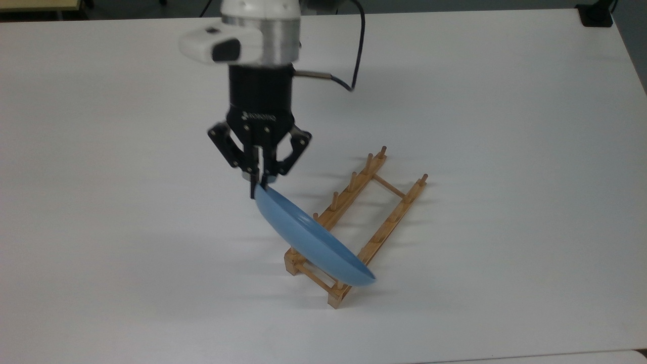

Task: Pick plate from plate rack
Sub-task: 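Close the gripper on the plate rim and lift it from the rack, then carry the blue plate away from the rack and lower it flat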

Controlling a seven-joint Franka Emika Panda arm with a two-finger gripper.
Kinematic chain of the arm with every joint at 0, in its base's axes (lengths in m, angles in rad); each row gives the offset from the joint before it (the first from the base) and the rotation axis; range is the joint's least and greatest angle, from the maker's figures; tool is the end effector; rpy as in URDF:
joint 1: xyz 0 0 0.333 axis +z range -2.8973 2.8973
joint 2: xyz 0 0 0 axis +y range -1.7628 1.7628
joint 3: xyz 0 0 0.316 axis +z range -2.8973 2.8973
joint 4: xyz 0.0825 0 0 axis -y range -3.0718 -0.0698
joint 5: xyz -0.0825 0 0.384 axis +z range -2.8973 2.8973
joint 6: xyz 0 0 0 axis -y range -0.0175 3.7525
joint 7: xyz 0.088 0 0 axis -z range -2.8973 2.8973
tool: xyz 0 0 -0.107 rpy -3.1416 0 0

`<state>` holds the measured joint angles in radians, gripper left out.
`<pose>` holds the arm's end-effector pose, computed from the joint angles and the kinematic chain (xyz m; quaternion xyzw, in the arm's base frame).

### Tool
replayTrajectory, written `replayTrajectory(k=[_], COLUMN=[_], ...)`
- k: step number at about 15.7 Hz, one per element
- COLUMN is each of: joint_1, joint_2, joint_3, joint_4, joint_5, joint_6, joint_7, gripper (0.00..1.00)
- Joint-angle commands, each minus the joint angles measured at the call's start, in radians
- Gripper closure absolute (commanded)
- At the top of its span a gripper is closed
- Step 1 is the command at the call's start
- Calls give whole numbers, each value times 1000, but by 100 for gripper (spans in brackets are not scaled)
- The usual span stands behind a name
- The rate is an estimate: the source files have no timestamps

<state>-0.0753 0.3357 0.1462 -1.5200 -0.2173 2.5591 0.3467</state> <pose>0.7083 0.0372 0.5527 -0.9330 0.0767 -0.3514 0.0067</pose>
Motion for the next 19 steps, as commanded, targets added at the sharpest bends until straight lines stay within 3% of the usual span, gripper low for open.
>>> replayTrajectory(k=[1,6,9,12,15,19], joint_1=[-38,-99,-159,-224,-271,-320], joint_2=[-89,-168,-204,-204,-167,-93], joint_3=[-2,-5,-19,-20,-23,-65], joint_4=[-37,-29,-29,-38,-94,-144], joint_5=[74,170,251,271,285,398], joint_6=[-193,-567,-816,-1002,-1031,-1019], joint_7=[20,-58,-288,-568,-757,-837], gripper=[100,100,100,100,100,100])
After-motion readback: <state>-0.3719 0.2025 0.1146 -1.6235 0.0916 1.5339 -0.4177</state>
